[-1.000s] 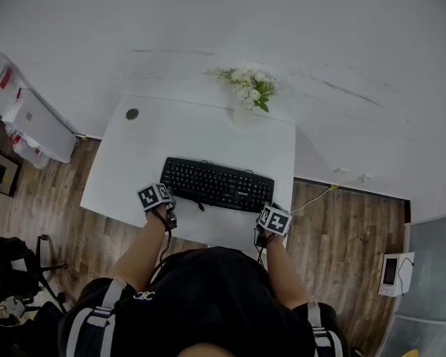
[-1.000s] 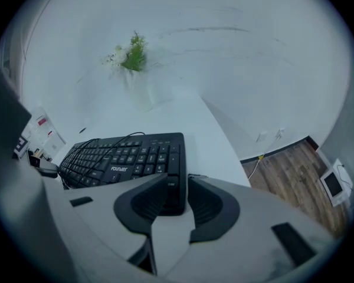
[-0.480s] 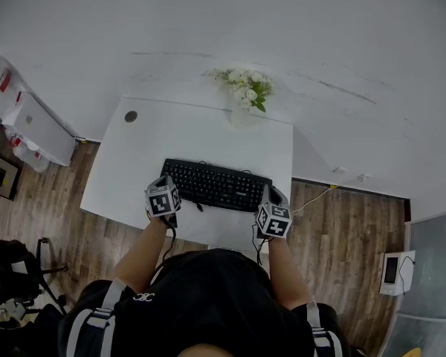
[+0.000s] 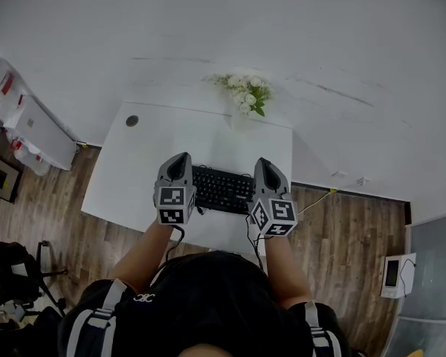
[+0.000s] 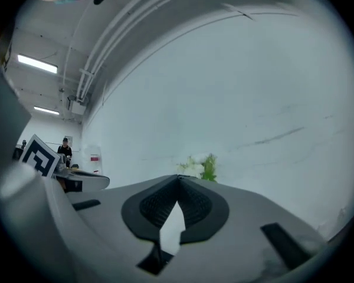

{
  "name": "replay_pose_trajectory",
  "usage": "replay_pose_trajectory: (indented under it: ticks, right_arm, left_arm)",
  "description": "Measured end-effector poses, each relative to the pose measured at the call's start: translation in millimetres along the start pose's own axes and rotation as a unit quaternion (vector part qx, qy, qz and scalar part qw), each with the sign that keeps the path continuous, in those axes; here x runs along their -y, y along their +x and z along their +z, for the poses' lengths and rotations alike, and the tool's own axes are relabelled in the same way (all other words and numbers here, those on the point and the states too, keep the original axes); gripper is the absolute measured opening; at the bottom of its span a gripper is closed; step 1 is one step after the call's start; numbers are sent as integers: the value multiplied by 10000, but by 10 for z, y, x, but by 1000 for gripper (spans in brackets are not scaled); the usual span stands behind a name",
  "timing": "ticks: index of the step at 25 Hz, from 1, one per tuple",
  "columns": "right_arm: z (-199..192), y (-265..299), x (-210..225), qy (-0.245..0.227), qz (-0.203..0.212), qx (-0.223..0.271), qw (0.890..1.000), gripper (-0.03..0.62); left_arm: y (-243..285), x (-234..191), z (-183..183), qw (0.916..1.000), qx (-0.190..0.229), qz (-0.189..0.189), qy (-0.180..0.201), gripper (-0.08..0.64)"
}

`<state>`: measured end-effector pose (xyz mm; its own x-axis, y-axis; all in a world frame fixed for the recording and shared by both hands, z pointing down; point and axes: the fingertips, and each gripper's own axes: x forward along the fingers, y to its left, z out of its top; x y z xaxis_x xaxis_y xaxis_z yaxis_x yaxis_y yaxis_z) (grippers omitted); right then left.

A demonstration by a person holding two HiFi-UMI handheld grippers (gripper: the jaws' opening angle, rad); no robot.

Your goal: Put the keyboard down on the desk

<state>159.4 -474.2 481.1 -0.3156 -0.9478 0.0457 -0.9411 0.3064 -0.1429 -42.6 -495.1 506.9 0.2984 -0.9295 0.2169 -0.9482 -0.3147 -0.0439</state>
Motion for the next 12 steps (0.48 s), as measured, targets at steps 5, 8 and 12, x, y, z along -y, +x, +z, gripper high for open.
replay_pose_trajectory:
  ticks: [5,8,12]
  right_arm:
    - [368,-82,-141,-89,-42,435,9990,3]
    - [412,-107,-121,-368,-317,481,9977,3]
    - [406,-141,-119,-687,-495,463,9953,2]
  left_arm:
    - [-135,235,469,9980,545,-300,151,2]
    - [-159,308,545,9969,643,-430,110,2]
    - [-155,390,521,9967,593,-549,82,2]
